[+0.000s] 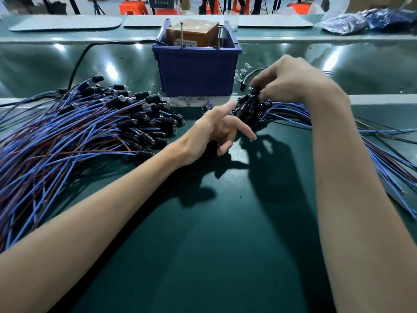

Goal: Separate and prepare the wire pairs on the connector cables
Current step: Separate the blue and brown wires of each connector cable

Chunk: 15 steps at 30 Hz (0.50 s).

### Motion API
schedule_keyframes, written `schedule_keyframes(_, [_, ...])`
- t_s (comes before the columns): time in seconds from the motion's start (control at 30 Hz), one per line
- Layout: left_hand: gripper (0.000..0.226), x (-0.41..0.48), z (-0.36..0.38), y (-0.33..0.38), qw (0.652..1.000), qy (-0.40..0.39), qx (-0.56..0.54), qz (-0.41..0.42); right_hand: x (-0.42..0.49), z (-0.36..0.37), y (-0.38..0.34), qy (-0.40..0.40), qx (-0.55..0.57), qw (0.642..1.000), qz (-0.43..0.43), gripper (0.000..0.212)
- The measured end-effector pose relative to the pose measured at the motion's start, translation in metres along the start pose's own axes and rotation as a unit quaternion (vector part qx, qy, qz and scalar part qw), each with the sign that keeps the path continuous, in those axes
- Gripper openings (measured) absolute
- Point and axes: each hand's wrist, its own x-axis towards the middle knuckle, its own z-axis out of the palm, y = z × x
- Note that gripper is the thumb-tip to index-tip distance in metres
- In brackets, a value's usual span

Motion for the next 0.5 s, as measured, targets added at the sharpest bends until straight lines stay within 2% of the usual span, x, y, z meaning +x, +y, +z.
schedule_keyframes(0.1, [0.075, 0.0, 0.001, 0.001, 1.0, 0.004, 0.009, 0.004, -0.001, 0.003, 0.0, -0.023, -0.021, 0.999, 0.004, 0.037])
schedule_keyframes(0.2, [0.075, 0.0, 0.002, 0.002, 1.0, 0.007, 0.012, 0.008, -0.006, 0.002, -0.003, -0.049, -0.054, 0.997, -0.001, 0.05])
schedule_keyframes(0.3, [0.074, 0.0, 0.002, 0.001, 1.0, 0.003, 0.018, 0.01, -0.011, -0.006, -0.012, 0.001, -0.008, 1.0, -0.016, 0.061])
schedule_keyframes(0.4, [0.067, 0.001, 0.004, 0.002, 0.999, 0.018, 0.042, 0.015, -0.011, -0.007, -0.026, 0.055, 0.072, 0.993, -0.075, 0.043])
schedule_keyframes(0.5, [0.051, 0.001, 0.009, 0.002, 0.995, 0.055, 0.069, 0.038, -0.009, 0.013, -0.052, 0.019, 0.076, 0.985, -0.153, 0.034])
